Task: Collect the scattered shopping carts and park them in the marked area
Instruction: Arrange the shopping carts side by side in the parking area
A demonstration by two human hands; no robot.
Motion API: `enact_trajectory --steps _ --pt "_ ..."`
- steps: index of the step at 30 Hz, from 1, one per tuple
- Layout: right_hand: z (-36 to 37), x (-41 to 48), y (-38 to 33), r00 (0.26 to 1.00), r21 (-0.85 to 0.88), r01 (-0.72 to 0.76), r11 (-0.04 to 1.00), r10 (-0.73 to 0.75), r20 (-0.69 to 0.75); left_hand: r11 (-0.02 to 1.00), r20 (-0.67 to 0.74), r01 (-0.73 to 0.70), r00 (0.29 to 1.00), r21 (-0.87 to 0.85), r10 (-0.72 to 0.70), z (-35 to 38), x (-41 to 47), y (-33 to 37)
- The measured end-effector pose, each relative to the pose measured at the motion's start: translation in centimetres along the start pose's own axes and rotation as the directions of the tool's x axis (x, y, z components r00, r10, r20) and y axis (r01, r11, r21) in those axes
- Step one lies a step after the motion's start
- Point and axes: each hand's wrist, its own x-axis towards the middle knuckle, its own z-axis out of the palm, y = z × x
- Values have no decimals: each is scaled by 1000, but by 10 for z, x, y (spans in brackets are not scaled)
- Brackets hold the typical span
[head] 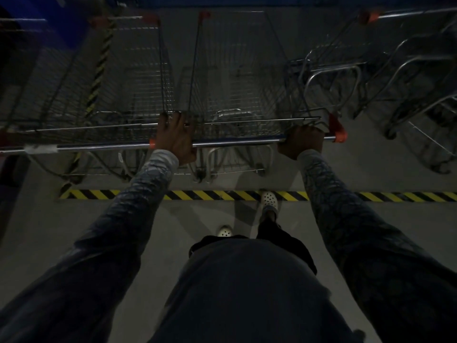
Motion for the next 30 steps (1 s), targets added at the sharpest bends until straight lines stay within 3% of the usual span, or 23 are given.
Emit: enact_trajectory --steps 8,21,25,30 --pt "-1 0 -3 1000 -25 11 1000 -11 -2 998 -98 -47 994 -51 42 4 0 -5" --pt "-2 -7 -2 997 24 54 998 -52 -53 1000 42 23 999 0 -23 -2 4 -2" --pt "-3 -8 0 997 39 52 998 -50 -55 996 16 82 996 -23 -82 -4 2 7" --pt "-1 -8 0 997 34 53 998 -51 -61 984 -193 -177 966 -19 170 -5 -28 68"
